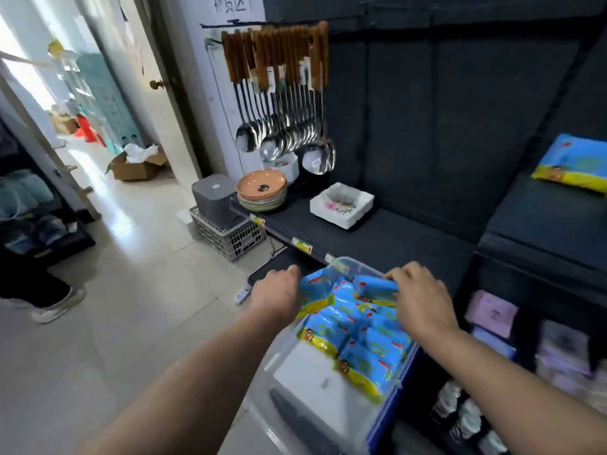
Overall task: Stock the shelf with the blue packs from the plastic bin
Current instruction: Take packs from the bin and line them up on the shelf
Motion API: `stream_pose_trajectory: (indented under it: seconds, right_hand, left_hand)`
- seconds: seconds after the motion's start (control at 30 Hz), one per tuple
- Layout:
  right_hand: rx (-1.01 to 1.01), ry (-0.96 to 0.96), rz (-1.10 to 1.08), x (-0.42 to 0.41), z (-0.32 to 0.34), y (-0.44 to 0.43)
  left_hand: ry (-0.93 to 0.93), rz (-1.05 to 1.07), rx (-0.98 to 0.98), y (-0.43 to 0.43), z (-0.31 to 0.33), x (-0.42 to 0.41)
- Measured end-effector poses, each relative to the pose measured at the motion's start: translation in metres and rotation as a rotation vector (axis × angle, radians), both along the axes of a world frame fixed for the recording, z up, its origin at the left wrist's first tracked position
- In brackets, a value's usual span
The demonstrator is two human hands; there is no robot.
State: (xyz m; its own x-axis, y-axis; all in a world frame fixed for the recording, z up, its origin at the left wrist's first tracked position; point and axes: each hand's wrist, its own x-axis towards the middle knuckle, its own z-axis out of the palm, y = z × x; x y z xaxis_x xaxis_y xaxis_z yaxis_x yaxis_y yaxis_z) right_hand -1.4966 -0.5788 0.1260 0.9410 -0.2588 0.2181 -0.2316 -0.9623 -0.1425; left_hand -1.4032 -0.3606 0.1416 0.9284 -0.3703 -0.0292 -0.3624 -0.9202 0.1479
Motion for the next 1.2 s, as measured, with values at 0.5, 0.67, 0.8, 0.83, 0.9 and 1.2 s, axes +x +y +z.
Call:
stream_pose_trajectory:
  seconds: [0.5, 0.67, 0.8, 0.83, 0.9, 1.2]
  right_hand:
    - [-0.13, -0.352, -0.47, -0.134, 0.099, -0.115]
    - [-0.237, -0.376, -0.492, -0.167, 0.118, -0.178]
    - [-0.285, -0.286, -0.44, -0.178, 0.129, -0.219]
    - [-0.289, -0.278, -0.417, -0.179, 0.131, -0.228]
    - [-0.276, -0.258, -0.354, -0.178, 0.135, -0.243]
    - [-0.203, -0.218, -0.237, -0.155, 0.132, -0.279]
  left_hand:
    - [-0.171, -0.384, -0.342, -0.18, 0.097, -0.054]
    - [-0.37, -0.462, -0.309, -0.256, 0.12, -0.071]
    - [-0.371, -0.493, -0.251, -0.313, 0.129, -0.074]
    - [-0.355, -0.48, -0.246, -0.327, 0.13, -0.075]
    - [-0.327, -0.45, -0.221, -0.348, 0.131, -0.075]
    - [-0.276, -0.415, -0.182, -0.398, 0.128, -0.068]
